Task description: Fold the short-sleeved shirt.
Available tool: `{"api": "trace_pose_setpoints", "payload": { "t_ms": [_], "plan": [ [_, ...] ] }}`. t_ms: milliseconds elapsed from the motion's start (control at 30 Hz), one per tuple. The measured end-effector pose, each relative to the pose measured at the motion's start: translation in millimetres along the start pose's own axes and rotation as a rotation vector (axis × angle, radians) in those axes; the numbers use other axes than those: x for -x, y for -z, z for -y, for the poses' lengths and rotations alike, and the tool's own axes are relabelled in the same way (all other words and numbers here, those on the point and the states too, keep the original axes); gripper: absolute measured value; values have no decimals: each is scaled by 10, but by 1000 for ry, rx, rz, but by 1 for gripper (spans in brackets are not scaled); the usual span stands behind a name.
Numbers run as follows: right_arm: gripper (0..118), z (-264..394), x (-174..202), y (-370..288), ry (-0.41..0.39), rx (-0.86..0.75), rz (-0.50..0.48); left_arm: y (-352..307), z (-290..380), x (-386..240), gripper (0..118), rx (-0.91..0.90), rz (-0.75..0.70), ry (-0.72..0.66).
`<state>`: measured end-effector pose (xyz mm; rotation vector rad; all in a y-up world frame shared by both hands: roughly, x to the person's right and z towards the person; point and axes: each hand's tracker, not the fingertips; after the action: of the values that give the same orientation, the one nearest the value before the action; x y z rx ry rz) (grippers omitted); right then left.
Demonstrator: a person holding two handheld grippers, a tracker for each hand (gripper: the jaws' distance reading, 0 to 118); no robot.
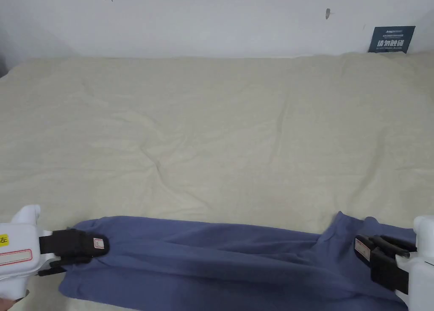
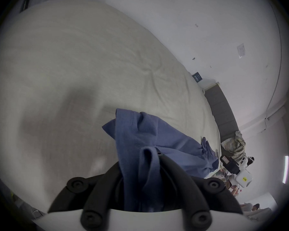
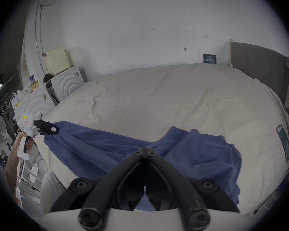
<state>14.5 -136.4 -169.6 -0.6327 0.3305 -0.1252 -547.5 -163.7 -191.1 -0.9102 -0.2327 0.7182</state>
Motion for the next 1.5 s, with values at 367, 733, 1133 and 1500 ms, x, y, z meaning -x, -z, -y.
{"api": "trace_pose_setpoints", "payload": {
  "t_ms": [367,733,1133,1500],
  "plan": [
    [0,37,-330,-177,41,-45,18,625,324,-1888,9,103,-31,392],
    [0,76,-664,-390,112,-85,19,2171,870,-2623,10,388,-78,521],
    [0,154,-700,-406,144,-80,6,1508,697,-2787,118,390,256,437],
    [0,143,-700,-420,137,-90,0,1387,398,-1954,15,238,-88,351]
  ]
}}
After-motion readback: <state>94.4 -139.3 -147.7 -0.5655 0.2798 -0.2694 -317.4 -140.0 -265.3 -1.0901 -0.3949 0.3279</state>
